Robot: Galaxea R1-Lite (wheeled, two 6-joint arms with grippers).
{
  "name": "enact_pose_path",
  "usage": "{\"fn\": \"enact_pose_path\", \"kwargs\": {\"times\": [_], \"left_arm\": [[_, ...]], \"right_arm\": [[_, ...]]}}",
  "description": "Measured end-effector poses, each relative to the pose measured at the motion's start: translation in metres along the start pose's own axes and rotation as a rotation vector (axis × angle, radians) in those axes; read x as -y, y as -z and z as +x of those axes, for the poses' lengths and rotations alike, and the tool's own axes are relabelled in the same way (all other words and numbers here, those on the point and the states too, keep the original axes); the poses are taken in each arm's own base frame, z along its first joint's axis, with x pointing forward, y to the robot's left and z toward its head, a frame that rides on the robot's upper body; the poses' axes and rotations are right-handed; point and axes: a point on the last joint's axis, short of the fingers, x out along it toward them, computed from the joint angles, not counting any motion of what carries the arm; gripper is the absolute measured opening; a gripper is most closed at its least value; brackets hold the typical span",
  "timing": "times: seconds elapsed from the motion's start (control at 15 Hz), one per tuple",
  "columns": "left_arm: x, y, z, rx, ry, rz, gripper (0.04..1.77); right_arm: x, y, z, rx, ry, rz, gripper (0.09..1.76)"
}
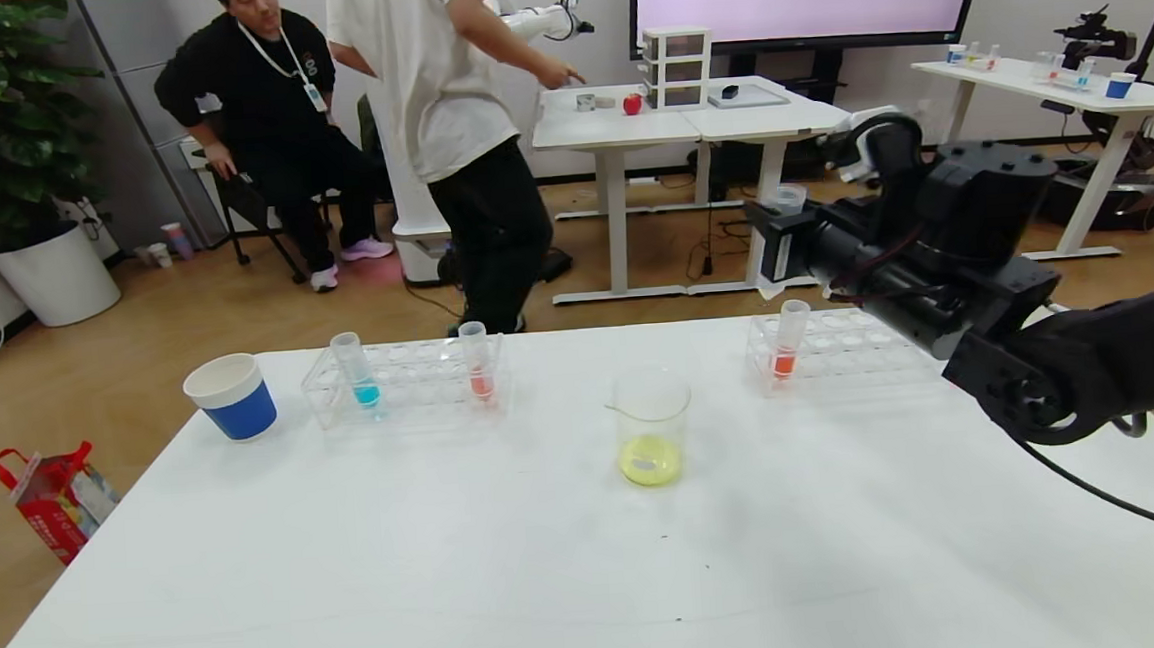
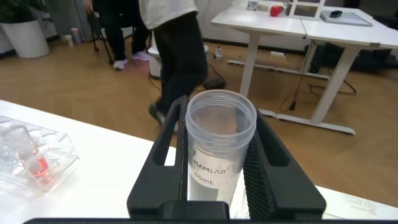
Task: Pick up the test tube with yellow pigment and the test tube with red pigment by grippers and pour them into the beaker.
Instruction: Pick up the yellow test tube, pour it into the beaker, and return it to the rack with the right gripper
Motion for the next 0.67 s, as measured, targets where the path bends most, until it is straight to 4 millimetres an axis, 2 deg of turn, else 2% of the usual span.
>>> {"fn": "enact_pose_path", "kwargs": {"times": [0.13,0.27,0.67], "left_arm": [[0.0,0.0,0.0,0.0,0.0,0.0,1.75],[0.0,0.0,0.0,0.0,0.0,0.0,1.75],[0.0,0.0,0.0,0.0,0.0,0.0,1.75]], "right_arm": [[0.009,-0.013,-0.005,0.027,0.015,0.001,0.51],[0.03,-0.021,-0.008,0.043,0.06,-0.004,0.51],[0.136,-0.016,-0.025,-0.044,0.304,-0.039,0.51]]}}
